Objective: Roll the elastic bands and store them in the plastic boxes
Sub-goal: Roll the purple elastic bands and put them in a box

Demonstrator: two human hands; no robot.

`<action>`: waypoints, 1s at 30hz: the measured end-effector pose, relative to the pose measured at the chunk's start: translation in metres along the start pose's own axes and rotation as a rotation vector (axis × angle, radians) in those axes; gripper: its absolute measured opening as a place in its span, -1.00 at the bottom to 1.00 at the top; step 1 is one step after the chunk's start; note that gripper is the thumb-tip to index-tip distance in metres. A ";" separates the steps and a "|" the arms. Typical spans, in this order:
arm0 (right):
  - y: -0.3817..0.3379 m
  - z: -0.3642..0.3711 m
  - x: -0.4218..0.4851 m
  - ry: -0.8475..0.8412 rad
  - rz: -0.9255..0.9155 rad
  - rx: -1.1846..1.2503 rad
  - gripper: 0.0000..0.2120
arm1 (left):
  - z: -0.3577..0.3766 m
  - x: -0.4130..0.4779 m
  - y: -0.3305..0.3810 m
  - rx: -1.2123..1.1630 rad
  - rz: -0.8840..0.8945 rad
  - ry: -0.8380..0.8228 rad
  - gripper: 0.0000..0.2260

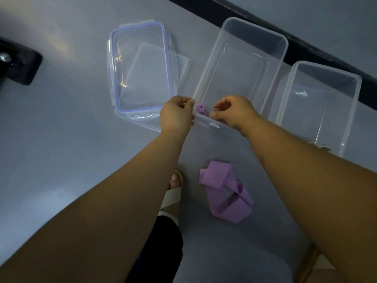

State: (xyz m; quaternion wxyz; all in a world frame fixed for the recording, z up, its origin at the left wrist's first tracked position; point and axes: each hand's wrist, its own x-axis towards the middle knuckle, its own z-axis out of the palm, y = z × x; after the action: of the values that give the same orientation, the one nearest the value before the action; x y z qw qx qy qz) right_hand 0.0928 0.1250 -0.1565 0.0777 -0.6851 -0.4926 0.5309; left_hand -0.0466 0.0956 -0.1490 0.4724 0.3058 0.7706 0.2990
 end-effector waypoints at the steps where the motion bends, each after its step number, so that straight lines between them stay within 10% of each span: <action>1: 0.001 0.000 0.001 -0.005 0.023 0.039 -0.80 | 0.000 0.000 0.000 -0.001 0.003 0.002 -0.91; 30: -0.002 -0.003 -0.004 -0.043 -0.065 -0.171 -0.86 | -0.001 -0.012 -0.013 -0.154 -0.146 -0.082 -0.86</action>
State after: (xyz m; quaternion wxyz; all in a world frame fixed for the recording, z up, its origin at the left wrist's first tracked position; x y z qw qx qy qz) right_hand 0.0946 0.1241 -0.1516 0.0257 -0.6611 -0.5598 0.4989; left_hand -0.0458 0.0783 -0.1518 0.5462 0.2235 0.7457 0.3092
